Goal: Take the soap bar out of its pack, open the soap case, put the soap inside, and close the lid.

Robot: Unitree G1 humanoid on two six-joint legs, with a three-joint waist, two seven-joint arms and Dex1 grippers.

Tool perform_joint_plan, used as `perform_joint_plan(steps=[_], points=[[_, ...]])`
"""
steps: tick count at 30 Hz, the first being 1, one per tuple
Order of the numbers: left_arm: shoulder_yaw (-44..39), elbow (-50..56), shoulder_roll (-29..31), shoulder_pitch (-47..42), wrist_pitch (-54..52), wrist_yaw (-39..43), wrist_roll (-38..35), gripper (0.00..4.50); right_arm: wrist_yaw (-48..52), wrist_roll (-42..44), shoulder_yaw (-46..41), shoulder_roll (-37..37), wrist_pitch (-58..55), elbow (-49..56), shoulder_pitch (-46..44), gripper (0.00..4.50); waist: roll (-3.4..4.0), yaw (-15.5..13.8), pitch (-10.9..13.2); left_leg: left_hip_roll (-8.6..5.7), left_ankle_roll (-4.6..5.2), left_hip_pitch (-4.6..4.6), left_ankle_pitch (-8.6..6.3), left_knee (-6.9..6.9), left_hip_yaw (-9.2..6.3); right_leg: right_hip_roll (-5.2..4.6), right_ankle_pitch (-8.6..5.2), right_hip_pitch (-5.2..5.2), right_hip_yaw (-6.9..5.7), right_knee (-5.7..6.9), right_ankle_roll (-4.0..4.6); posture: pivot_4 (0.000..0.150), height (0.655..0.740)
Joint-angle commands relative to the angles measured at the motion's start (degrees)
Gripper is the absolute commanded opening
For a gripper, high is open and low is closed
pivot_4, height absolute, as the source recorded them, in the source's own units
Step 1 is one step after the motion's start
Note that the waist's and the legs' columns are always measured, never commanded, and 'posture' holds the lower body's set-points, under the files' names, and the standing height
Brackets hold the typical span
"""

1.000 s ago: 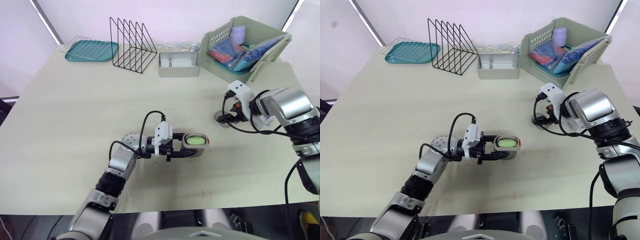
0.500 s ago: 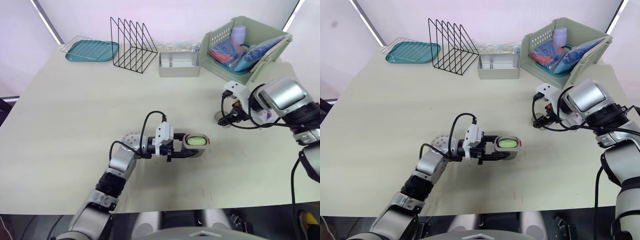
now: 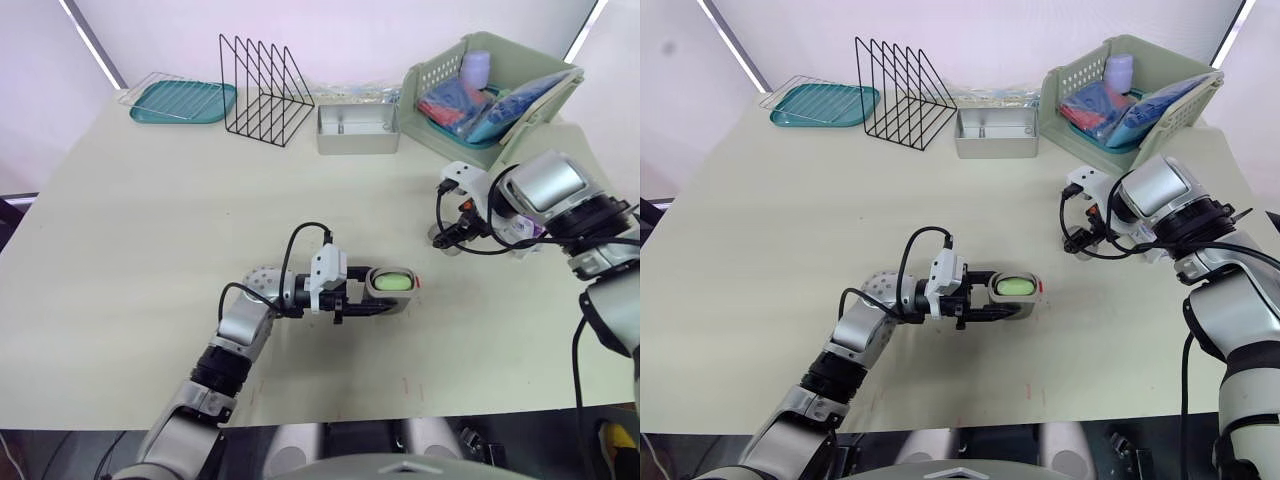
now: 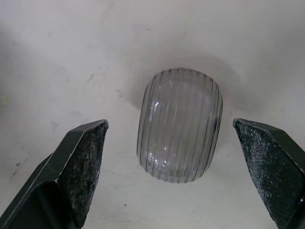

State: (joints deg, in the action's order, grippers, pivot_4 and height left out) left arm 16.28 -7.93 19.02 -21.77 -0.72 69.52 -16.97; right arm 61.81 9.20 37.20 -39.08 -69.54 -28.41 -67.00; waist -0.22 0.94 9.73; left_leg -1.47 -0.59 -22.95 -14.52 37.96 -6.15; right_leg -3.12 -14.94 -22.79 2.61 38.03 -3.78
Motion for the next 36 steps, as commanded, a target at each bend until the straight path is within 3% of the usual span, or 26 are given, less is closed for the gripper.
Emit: perform_joint_plan(steps=[1, 5, 8, 10, 11, 24, 32, 36], points=[[0.8, -0.3, 0.0, 0.4, -0.3, -0.4, 1.1, 1.89, 1.0, -1.4, -1.0, 0.1, 1.1, -0.4, -2.0, 4.42, 0.00, 0.0, 0.0, 0.00, 0.00, 0.00, 0.00, 0.00, 0.00, 0.00, 0.00, 0.00, 0.00, 0.00, 0.00, 0.150, 0.7400], [0.8, -0.2, 0.1, 0.4, -0.4, -0.4, 1.1, 1.89, 1.6, -2.2, -1.2, 0.5, 1.2, -0.8, -1.9, 4.42, 0.00, 0.0, 0.0, 0.00, 0.00, 0.00, 0.00, 0.00, 0.00, 0.00, 0.00, 0.00, 0.00, 0.00, 0.00, 0.150, 0.7400], [0.8, -0.2, 0.1, 0.4, -0.4, -0.5, 1.2, 1.89, 1.8, -2.8, -1.5, 0.7, 1.5, -1.2, -1.9, 3.52, 0.00, 0.0, 0.0, 0.00, 0.00, 0.00, 0.00, 0.00, 0.00, 0.00, 0.00, 0.00, 0.00, 0.00, 0.00, 0.150, 0.7400], [0.8, -0.2, 0.1, 0.4, -0.5, -0.5, 1.2, 1.89, 2.0, -3.1, -1.7, 0.9, 1.7, -1.5, -2.0, 2.44, 0.00, 0.0, 0.0, 0.00, 0.00, 0.00, 0.00, 0.00, -0.01, 0.00, 0.00, 0.00, 0.00, 0.00, 0.00, 0.150, 0.7400], [0.9, -0.2, 0.1, 0.4, -0.5, -0.5, 1.2, 1.89, 2.2, -3.2, -1.8, 1.0, 1.9, -1.7, -2.1, 2.16, 0.00, 0.1, 0.0, 0.00, 0.00, 0.00, 0.00, 0.00, -0.01, 0.00, 0.00, 0.00, 0.00, 0.00, 0.00, 0.150, 0.7400], [0.7, -0.4, 0.1, 0.3, -0.6, -0.7, 1.3, 1.89, 7.7, -3.6, -2.0, -1.2, 6.2, 1.5, -2.5, 2.16, 0.02, 0.0, 0.0, -0.01, 0.00, 0.02, 0.00, -0.04, 0.00, 0.00, 0.00, 0.00, 0.01, 0.00, 0.00, 0.150, 0.7400], [-0.3, -1.7, 0.0, -0.4, -0.1, -1.1, 1.0, 1.89, 25.3, 2.3, -5.9, -11.8, 18.0, 20.9, -0.1, 2.16, 0.13, -0.1, 0.1, 0.00, 0.00, 0.00, 0.00, -0.05, -0.02, 0.00, 0.00, -0.02, -0.02, -0.02, -0.01, 0.150, 0.7400], [-0.6, -2.5, -0.1, -0.8, 0.3, -1.0, 0.8, 1.89, 28.4, 6.6, -8.3, -14.0, 15.6, 31.2, 2.5, 2.16, 0.12, 0.0, 0.1, 0.02, 0.00, 0.03, 0.00, -0.05, -0.03, 0.00, 0.00, 0.03, -0.05, -0.04, -0.02, 0.150, 0.7400]])
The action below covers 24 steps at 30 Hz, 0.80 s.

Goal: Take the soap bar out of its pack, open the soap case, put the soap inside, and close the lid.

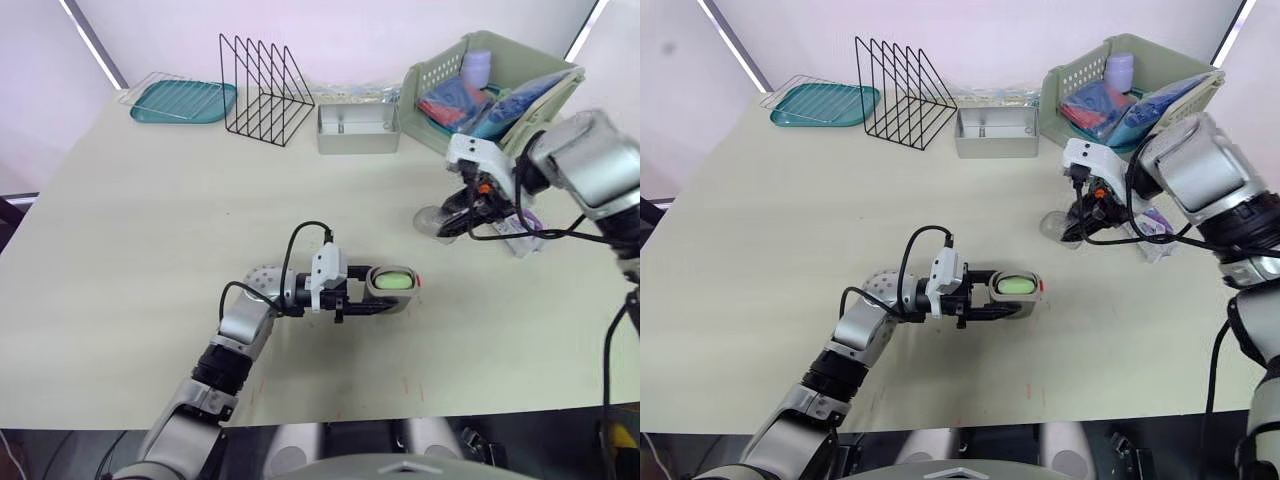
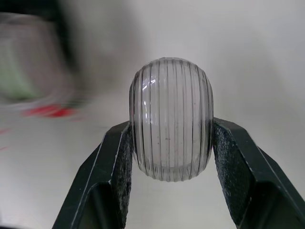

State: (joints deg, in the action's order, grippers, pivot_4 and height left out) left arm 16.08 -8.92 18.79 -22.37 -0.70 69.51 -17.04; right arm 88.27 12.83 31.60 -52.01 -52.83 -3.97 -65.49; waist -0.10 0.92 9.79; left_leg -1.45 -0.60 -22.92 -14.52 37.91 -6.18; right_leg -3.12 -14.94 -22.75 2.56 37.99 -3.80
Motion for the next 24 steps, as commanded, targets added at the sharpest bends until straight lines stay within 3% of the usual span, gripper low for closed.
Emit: perform_joint_plan(steps=[1, 7, 24], points=[[-0.5, -1.7, 0.0, -0.3, 0.4, -1.0, 0.9, 1.89, 2.1, 3.1, -2.9, -1.5, -0.9, 8.7, 1.6, 2.16, 0.00, 0.0, 0.0, 0.00, 0.00, 0.01, 0.00, 0.00, 0.00, 0.00, 0.00, 0.00, 0.00, 0.00, 0.00, 0.150, 0.7400], [-0.2, -3.0, -0.3, -0.9, 1.6, -0.7, 1.3, 1.89, -0.2, 3.0, -3.0, -0.9, 0.1, 15.0, 4.4, 2.16, 0.00, -0.1, 0.0, 0.01, 0.00, 0.00, 0.00, 0.01, -0.01, -0.01, 0.00, 0.00, -0.01, 0.00, 0.00, 0.150, 0.7400], [0.0, -3.6, -0.1, -0.9, 2.4, -1.0, 1.8, 1.89, -3.4, 2.7, -0.5, 1.9, 0.1, 20.2, 5.9, 2.16, 0.00, -0.1, 0.0, 0.01, 0.00, 0.00, 0.00, 0.01, -0.03, -0.01, 0.00, 0.00, -0.02, 0.00, 0.00, 0.150, 0.7400]])
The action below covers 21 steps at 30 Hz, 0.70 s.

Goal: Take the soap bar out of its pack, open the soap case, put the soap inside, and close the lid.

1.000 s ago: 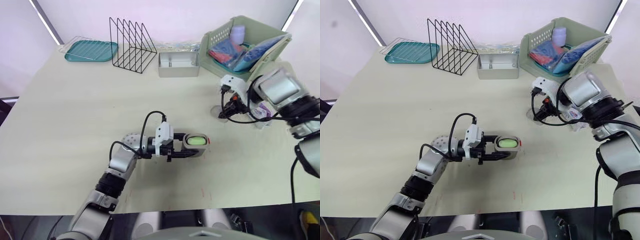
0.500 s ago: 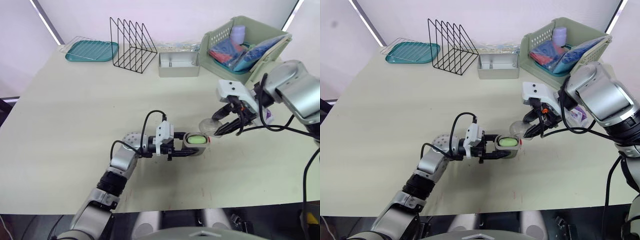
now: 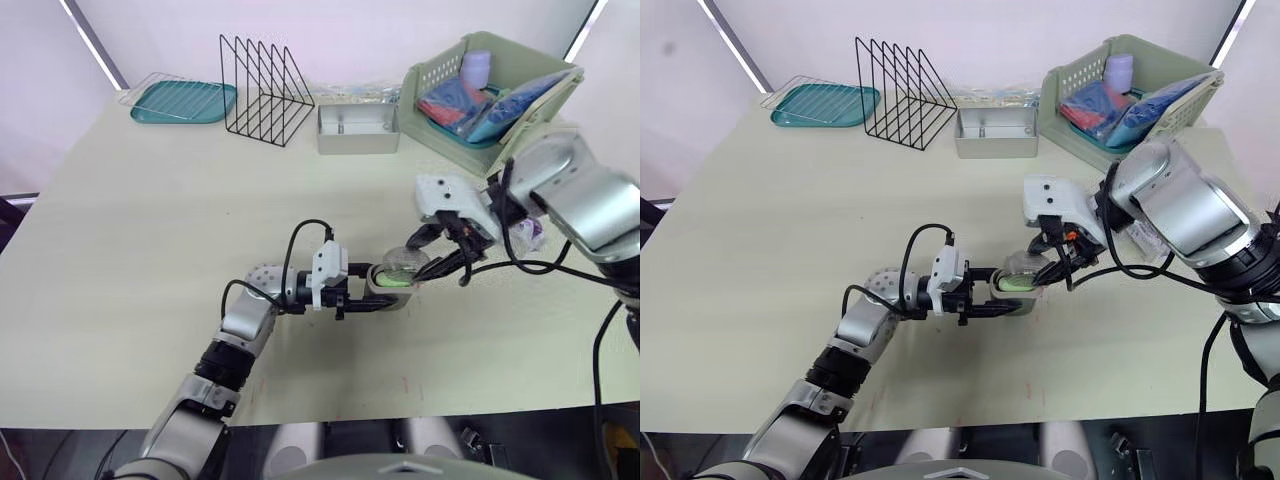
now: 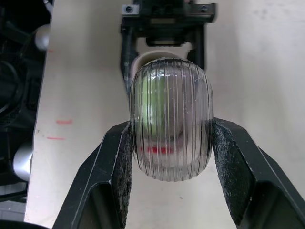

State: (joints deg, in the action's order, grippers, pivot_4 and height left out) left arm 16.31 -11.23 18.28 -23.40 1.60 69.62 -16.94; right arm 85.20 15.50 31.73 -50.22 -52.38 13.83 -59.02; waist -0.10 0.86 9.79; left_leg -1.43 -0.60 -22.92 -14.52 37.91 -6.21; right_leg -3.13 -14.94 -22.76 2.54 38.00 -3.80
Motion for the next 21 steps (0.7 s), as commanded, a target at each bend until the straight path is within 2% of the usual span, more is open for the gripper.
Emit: perform_joint_plan(steps=[1, 21], points=[[-0.2, -1.4, 0.4, 0.1, 0.1, -1.1, 1.7, 1.89, -0.3, 0.2, -0.5, 0.3, -0.7, 2.8, -0.6, 2.16, 0.00, 0.0, 0.0, 0.00, 0.00, 0.00, 0.00, 0.00, 0.00, 0.00, 0.00, 0.00, 0.00, 0.00, 0.00, 0.150, 0.7400], [0.0, -2.3, -0.1, -0.3, 0.5, -1.7, 2.0, 1.89, -3.9, -0.6, 3.3, 3.8, -6.0, 4.9, -1.5, 2.16, -0.02, 0.0, 0.0, 0.00, 0.00, 0.07, 0.00, 0.00, -0.05, 0.00, 0.00, 0.08, -0.04, 0.00, 0.00, 0.150, 0.7400]])
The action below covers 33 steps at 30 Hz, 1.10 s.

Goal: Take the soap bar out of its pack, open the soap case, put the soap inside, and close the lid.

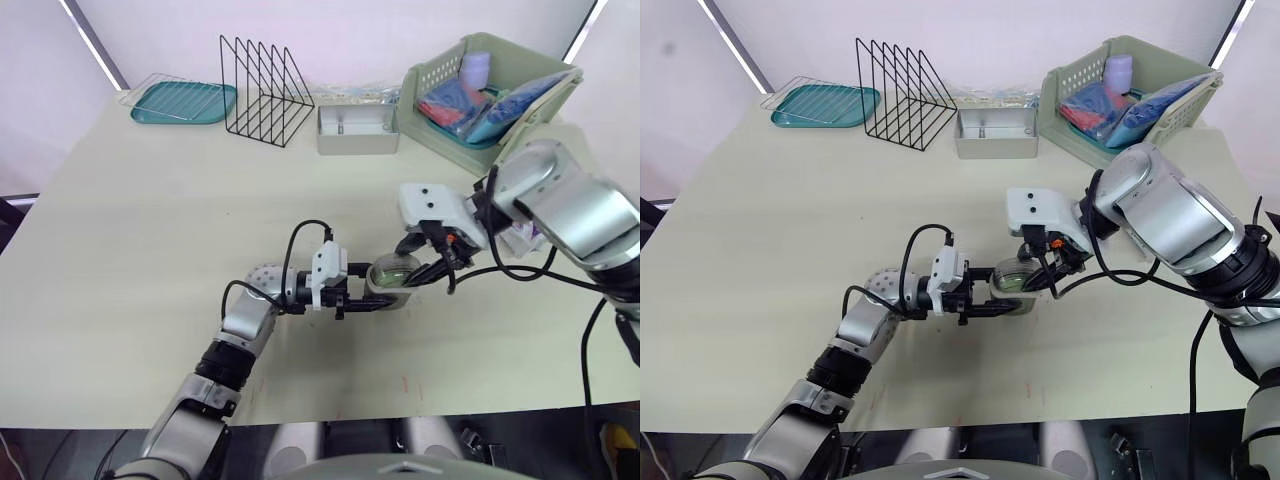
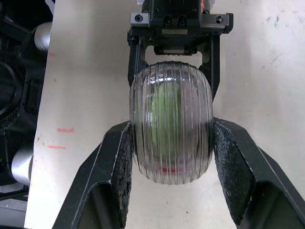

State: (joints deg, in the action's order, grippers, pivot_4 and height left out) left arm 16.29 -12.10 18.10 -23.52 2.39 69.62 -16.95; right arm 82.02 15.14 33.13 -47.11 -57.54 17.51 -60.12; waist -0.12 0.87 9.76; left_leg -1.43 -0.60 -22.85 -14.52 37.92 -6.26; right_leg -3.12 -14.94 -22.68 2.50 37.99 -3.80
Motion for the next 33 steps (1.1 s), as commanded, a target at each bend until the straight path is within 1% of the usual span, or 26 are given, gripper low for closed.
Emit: perform_joint_plan(steps=[1, 5, 10, 20, 26, 33], points=[[0.0, -1.5, 0.0, -0.2, -0.3, -1.7, 2.0, 1.89, -0.9, -0.3, 2.1, 0.8, -1.2, 1.4, -0.3, 2.16, 0.00, 0.0, 0.0, 0.00, 0.00, 0.00, 0.00, 0.00, 0.00, 0.00, 0.00, 0.00, 0.00, 0.00, 0.00, 0.150, 0.7400], [-0.1, -1.5, -0.1, -0.3, -0.2, -1.9, 2.1, 1.89, -2.0, -0.5, 3.6, 1.3, -3.6, 1.8, 0.2, 2.16, -0.04, 0.0, -0.1, 0.00, 0.00, 0.03, 0.00, 0.00, -0.04, 0.00, 0.00, 0.04, -0.02, 0.00, 0.00, 0.150, 0.7400], [-0.2, -1.4, -0.2, -0.3, -0.3, -2.2, 2.1, 1.89, -2.6, -1.9, 5.4, -0.3, -4.7, 1.4, 0.7, 2.16, -0.10, -0.1, -0.2, 0.00, 0.00, 0.07, 0.00, 0.00, -0.07, 0.00, 0.00, 0.08, -0.05, -0.01, 0.00, 0.150, 0.7400], [-0.2, -1.0, 0.0, 0.0, -0.6, -2.4, 2.1, 1.89, -4.2, -0.5, 4.9, -2.8, -9.3, 4.4, 1.6, 2.16, -0.12, -0.2, -0.2, -0.02, 0.00, 0.07, 0.00, 0.00, -0.14, -0.02, 0.00, 0.13, -0.09, -0.02, 0.00, 0.150, 0.7400], [-0.3, -1.0, 0.0, -0.3, -0.7, -2.1, 2.0, 1.89, -6.9, -0.1, 4.7, -1.8, -11.1, 3.4, 1.7, 2.16, -0.14, -0.1, -0.3, -0.01, 0.00, 0.10, 0.00, -0.01, -0.13, -0.01, 0.00, 0.14, -0.10, -0.02, 0.00, 0.150, 0.7400], [-0.1, -0.8, 0.1, -0.2, -0.5, -2.0, 2.1, 1.89, -8.7, 2.2, 3.5, 0.4, -13.5, 3.9, 1.3, 2.16, -0.18, 0.0, -0.5, 0.00, 0.00, 0.11, 0.00, -0.02, -0.18, 0.01, 0.00, 0.14, -0.10, -0.02, 0.00, 0.150, 0.7400]])
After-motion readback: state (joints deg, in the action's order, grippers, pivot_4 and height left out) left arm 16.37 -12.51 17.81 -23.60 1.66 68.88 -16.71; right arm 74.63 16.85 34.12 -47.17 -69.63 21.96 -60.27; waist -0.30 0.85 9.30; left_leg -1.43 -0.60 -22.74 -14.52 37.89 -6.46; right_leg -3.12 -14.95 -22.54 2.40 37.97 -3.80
